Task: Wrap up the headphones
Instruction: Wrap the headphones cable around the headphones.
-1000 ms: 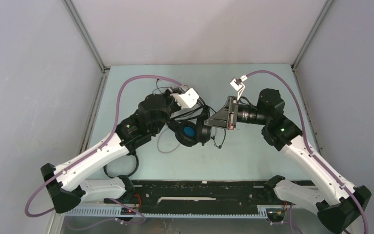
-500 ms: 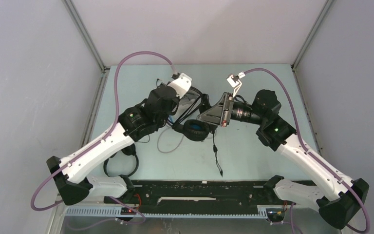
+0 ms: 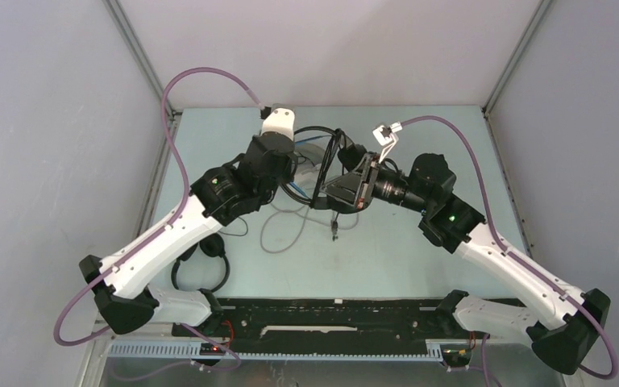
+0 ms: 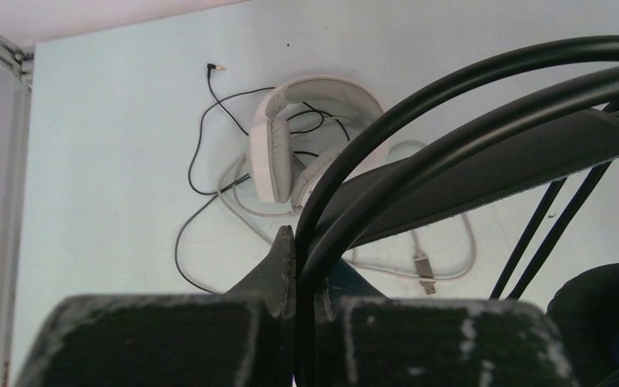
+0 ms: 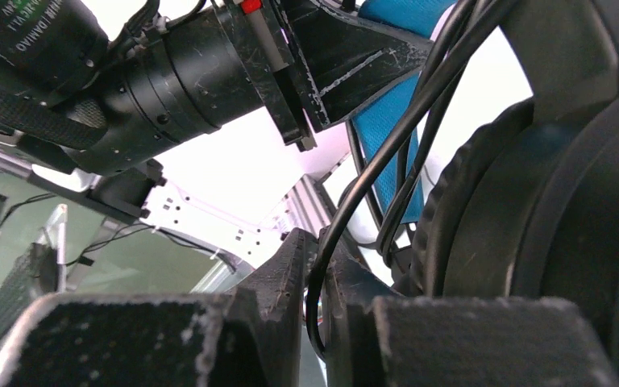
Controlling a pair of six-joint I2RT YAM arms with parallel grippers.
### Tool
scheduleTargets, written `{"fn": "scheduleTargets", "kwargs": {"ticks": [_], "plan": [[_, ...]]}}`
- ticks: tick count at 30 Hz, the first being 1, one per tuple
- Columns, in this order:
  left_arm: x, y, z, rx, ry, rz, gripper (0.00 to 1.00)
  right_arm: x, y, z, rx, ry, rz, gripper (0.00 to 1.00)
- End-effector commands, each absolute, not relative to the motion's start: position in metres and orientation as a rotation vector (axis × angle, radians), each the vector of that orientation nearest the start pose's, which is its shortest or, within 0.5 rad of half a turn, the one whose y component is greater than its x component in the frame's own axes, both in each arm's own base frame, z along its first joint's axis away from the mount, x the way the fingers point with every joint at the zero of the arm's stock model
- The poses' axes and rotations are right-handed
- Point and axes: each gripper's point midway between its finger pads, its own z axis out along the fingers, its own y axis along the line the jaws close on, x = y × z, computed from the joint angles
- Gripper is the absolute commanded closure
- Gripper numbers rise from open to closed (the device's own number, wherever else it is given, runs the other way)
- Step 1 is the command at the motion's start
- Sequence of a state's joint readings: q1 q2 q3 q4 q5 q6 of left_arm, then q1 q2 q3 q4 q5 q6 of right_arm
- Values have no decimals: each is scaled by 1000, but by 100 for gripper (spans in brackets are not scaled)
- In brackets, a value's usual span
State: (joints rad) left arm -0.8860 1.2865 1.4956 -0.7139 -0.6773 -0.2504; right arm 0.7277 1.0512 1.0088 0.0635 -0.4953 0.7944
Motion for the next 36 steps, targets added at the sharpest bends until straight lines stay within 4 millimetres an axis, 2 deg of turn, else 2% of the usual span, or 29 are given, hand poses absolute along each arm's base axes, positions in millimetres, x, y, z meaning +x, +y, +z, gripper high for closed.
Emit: {"fn": "scheduleTargets", "kwargs": {"ticks": [1,5,8,23,26,30,36], "plan": [[301,-214,386,-51,1842,-291,100,197,314,381,-381,1687,1419,86],[302,-218,389,-97,1841,-341,100,197,314,376,-399,1692,1322,89],[303,-225,388,-112,1840,-394,100,199,315,377,-392,1681,1272,96],[296,-256,384,-179,1862,-671,100,221,336,357,-412,1746,1101,96],[295,-258,384,-181,1861,-693,100,225,339,347,-419,1781,1070,93],[295,-258,382,-202,1867,-711,100,228,336,343,-410,1820,1020,84],[297,-263,382,-251,1850,-825,100,229,319,359,-377,1795,955,81]]}}
